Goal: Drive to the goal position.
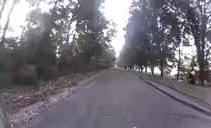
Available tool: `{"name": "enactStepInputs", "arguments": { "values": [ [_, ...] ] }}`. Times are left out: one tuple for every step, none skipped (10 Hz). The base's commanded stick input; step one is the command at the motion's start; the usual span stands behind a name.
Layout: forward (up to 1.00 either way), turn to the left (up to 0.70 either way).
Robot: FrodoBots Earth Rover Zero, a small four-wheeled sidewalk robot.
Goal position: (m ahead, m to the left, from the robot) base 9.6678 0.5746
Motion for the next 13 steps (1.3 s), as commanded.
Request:
{"name": "enactStepInputs", "arguments": {
  "values": [
    [0.7,0.02],
    [0.7,0.01],
    [0.7,0.01],
    [0.7,0.0],
    [0.7,0.0],
    [0.7,0.0],
    [0.7,0.0],
    [0.7,-0.26],
    [0.7,-0.08],
    [0.7,0.0],
    [0.7,0.0],
    [0.7,0.0],
    [0.7,0.0]
  ]
}}
